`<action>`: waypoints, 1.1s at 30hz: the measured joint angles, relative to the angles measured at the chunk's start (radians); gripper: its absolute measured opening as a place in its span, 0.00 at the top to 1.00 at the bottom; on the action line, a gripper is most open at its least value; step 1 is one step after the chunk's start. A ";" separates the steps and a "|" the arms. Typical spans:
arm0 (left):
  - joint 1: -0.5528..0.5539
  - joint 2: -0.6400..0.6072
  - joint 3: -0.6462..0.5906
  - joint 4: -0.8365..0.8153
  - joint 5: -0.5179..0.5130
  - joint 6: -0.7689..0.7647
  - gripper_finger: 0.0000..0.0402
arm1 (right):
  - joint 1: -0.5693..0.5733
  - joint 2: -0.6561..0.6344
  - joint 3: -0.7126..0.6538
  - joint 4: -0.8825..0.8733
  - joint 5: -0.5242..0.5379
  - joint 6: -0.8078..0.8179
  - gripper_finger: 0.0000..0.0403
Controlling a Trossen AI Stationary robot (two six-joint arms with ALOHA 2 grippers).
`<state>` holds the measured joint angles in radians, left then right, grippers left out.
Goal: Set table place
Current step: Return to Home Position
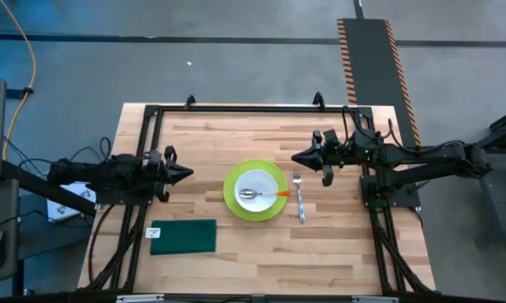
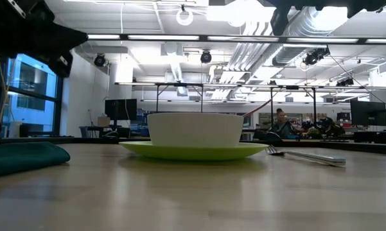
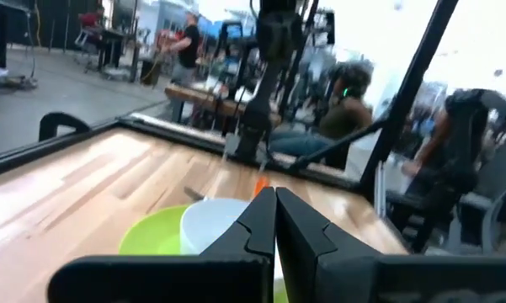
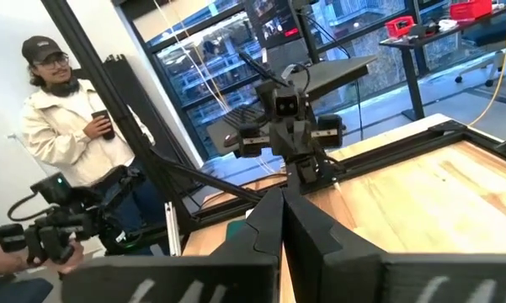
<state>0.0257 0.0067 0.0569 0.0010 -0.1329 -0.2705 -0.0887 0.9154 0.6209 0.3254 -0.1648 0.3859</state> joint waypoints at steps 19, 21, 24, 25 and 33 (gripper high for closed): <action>0.000 0.072 -0.049 0.039 -0.010 0.015 1.00 | 0.017 0.000 0.000 -0.002 -0.075 -0.098 1.00; 0.000 0.083 -0.049 0.039 -0.011 0.040 1.00 | 0.030 0.000 0.000 -0.008 -0.078 -0.129 1.00; 0.000 0.084 -0.049 0.034 0.033 0.053 0.99 | 0.040 0.000 0.000 -0.014 -0.079 -0.148 1.00; 0.000 0.084 -0.049 0.028 0.061 0.053 0.98 | 0.040 0.000 0.000 -0.015 -0.079 -0.135 1.00; -0.001 0.084 -0.049 0.022 0.103 0.055 0.97 | 0.037 -0.120 -0.056 -0.050 -0.123 -0.095 1.00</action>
<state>0.0250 0.0906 0.0082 0.0235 -0.0297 -0.2157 -0.0515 0.7958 0.5645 0.2753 -0.2877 0.2906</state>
